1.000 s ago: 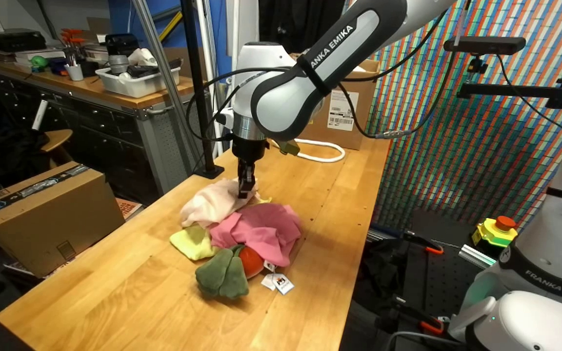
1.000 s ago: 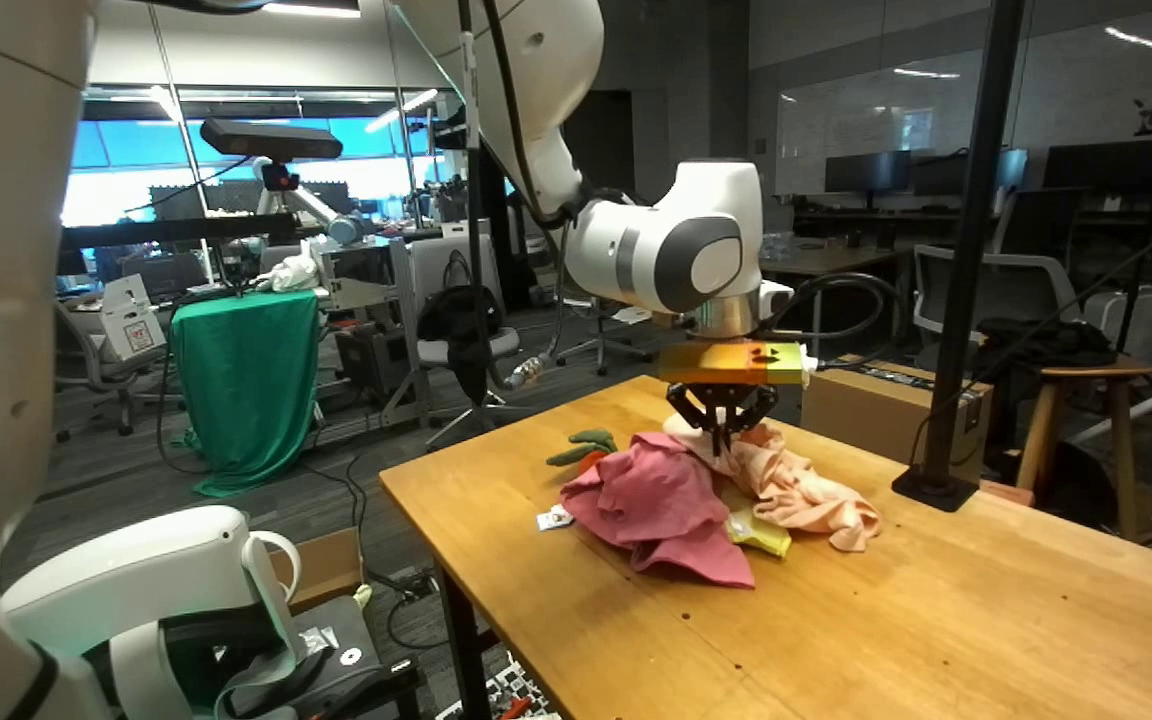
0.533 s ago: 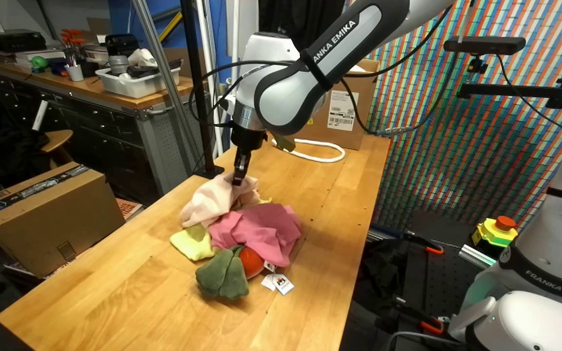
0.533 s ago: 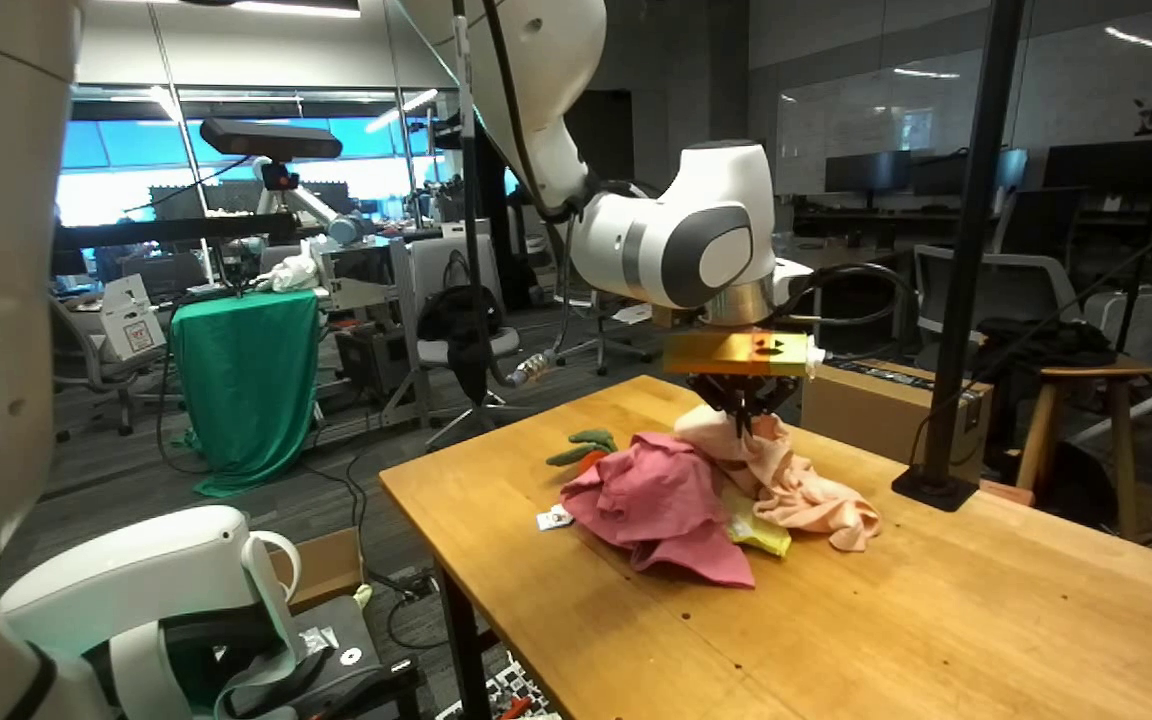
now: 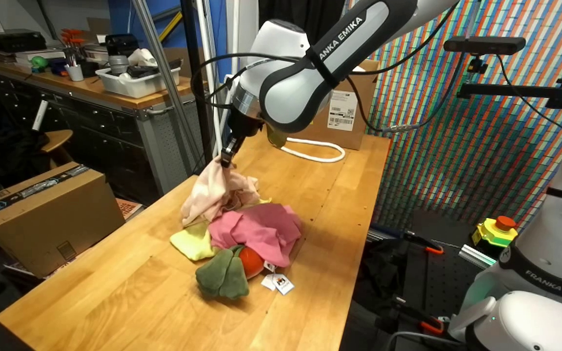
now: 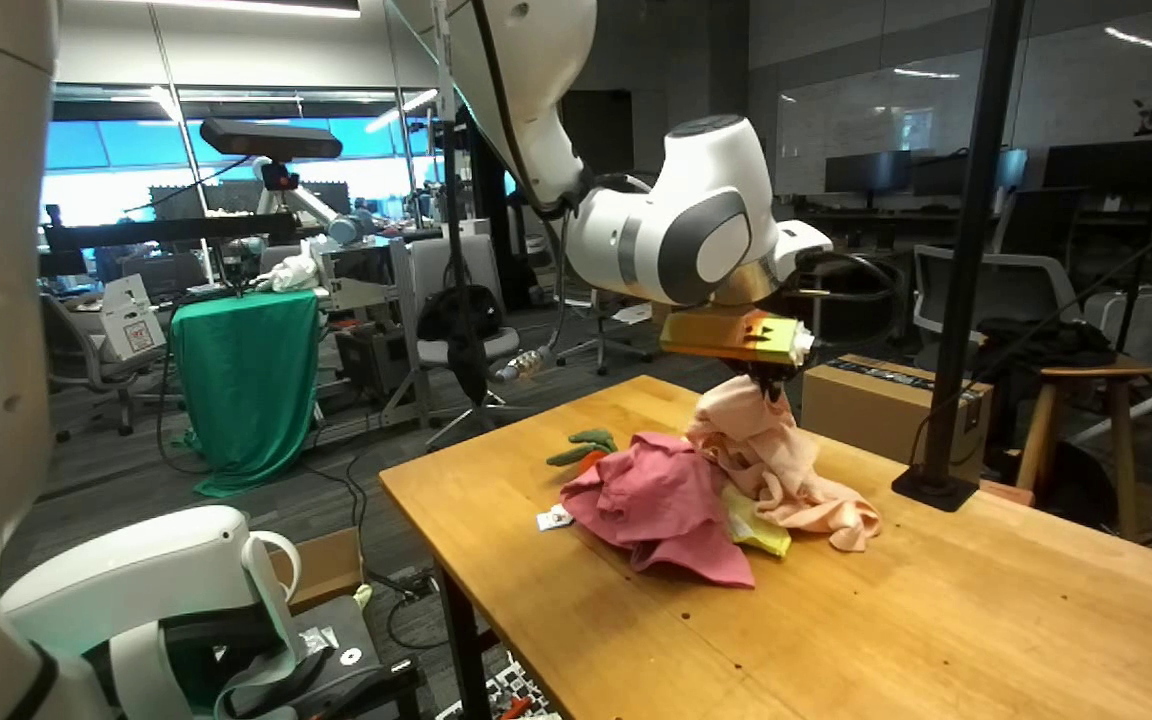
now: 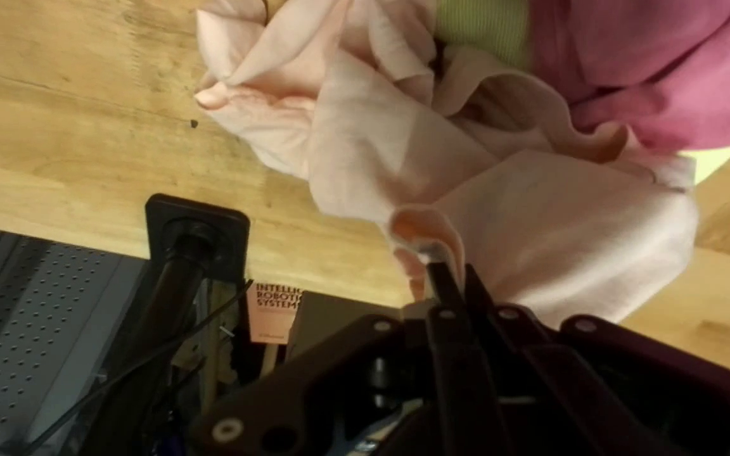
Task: Separate the objects on the heap
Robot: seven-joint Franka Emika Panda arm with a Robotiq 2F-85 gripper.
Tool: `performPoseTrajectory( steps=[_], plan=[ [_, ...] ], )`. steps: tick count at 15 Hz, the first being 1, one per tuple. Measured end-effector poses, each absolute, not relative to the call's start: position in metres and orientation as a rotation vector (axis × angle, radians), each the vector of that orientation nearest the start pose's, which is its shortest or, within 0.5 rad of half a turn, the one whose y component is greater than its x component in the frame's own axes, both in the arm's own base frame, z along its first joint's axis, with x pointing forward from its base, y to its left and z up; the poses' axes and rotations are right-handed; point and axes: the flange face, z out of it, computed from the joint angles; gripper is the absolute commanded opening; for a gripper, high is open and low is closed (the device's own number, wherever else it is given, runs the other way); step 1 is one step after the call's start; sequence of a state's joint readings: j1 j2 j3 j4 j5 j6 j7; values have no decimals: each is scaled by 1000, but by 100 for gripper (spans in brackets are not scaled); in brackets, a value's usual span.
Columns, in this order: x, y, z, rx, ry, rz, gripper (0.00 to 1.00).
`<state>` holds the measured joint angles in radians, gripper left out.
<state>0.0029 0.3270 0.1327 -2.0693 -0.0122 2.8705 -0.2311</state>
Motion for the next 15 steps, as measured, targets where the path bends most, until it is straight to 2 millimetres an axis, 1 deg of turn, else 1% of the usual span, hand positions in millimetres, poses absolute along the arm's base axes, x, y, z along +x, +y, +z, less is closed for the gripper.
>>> performPoseTrajectory(
  steps=[3,8,11,15],
  plan=[
    [623,75,352,-2990,-398,-883,3],
    [621,63,404,-3008,-206,-1090,3],
    [619,52,437,-3011,-76,-1212,3],
    [624,33,480,-2986,129,-1391,3]
  ],
)
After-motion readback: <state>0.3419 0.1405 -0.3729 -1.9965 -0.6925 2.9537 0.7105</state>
